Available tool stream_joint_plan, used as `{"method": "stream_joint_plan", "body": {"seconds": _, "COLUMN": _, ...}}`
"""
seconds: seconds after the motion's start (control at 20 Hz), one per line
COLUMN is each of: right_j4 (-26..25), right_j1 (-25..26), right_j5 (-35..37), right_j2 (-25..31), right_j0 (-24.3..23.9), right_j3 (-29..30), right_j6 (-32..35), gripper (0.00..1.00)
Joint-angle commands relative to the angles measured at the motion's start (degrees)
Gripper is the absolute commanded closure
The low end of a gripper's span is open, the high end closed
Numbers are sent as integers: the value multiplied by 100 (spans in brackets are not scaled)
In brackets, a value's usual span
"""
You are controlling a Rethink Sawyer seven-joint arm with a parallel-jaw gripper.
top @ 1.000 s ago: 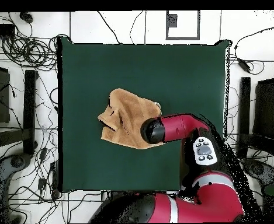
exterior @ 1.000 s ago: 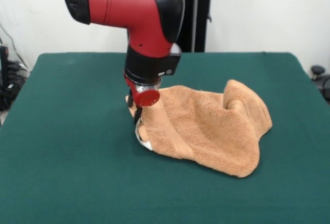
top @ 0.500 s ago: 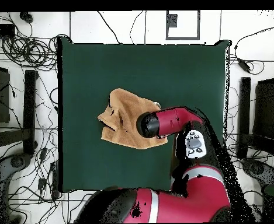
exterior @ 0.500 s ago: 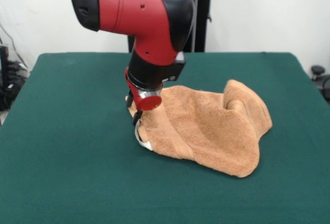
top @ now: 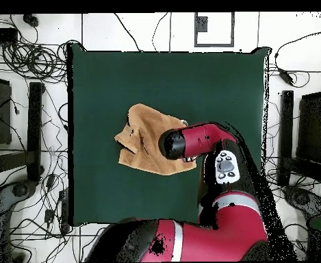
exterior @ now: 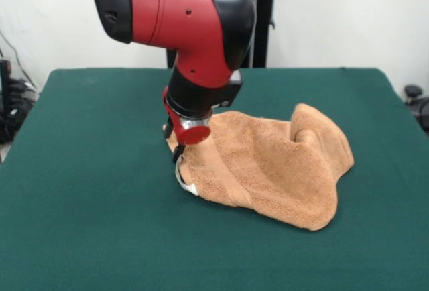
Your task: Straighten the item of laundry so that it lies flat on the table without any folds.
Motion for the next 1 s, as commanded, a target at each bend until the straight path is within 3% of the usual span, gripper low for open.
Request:
{"method": "stream_joint_plan", "body": {"seconds": 0.05, "right_j4": -83, "right_j1": 418, "right_j5": -436, "right_j2": 870, "right_j0": -282, "right_j3": 262, "right_j6": -1437, "gripper": 0}}
{"method": "stream_joint_plan", "body": {"seconds": 0.6, "right_j4": -89, "right_j1": -618, "right_j5": -201, "right_j2": 1026, "right_j0": -445, "right_j3": 978, "right_j6": -1535, "gripper": 0}}
{"method": "stream_joint_plan", "body": {"seconds": 1.0, "right_j4": 117, "right_j1": -1029, "right_j5": 164, "right_j2": 1173, "right_j0": -367, "right_j3": 1076, "right_j6": -1451, "gripper": 0}}
